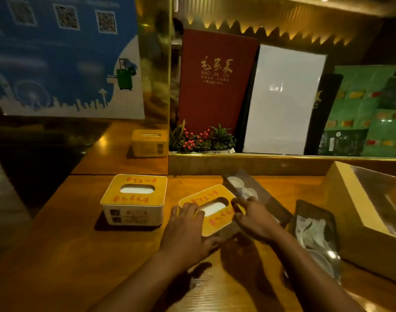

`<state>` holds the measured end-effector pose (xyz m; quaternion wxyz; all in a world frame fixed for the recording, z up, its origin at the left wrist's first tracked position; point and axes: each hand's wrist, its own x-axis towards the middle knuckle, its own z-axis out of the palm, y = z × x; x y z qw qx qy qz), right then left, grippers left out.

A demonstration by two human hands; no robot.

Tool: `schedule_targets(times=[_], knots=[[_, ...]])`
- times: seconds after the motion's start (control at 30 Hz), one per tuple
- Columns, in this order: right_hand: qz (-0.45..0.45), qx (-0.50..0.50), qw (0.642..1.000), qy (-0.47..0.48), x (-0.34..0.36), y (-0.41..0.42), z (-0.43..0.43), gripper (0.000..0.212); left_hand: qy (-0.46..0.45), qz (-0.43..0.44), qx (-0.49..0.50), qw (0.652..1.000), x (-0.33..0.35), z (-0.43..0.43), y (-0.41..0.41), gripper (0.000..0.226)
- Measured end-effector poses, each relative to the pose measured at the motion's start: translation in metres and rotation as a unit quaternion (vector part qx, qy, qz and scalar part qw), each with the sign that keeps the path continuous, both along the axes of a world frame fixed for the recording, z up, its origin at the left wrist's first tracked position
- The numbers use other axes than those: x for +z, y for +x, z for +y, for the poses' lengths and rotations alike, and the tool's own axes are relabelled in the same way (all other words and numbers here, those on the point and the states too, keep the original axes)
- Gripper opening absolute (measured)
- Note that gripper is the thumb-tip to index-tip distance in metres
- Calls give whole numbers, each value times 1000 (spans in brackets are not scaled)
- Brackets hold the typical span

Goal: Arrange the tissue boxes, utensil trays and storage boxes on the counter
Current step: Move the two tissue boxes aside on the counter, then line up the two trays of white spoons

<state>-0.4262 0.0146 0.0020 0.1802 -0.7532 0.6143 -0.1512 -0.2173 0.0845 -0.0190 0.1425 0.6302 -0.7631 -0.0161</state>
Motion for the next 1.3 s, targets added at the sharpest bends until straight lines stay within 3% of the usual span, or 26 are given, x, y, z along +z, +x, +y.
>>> schedule_targets(times=[0.17, 0.43, 0.63, 0.77, 0.83, 0.93, 1.13, 1.3], knots=[[1, 61, 997, -52, -20, -2, 19, 66, 68, 52, 36, 996, -4, -11, 14, 79], [-106, 57, 991, -66, -42, -4, 22, 64, 96, 64, 28, 993, -3, -8, 22, 74], [-93, 135, 985, -52, -23, -30, 15, 59, 99, 51, 23, 993, 1, -9, 26, 80], [8, -32, 992, -123, -13, -75, -9, 74, 71, 38, 19, 997, 3, -7, 14, 90], [111, -91, 988, -60, -13, -93, -19, 86, 46, 52, -6, 998, 8, -5, -1, 88], [167, -74, 983, 18, -22, -97, -17, 94, 8, 66, -55, 996, 11, -5, -28, 82], [188, -92, 977, -48, -34, -66, 20, 101, -39, 137, -123, 982, -3, 15, -80, 65], [198, -76, 976, -40, -38, -59, 47, 108, -25, 173, -133, 976, -26, 27, -104, 60]])
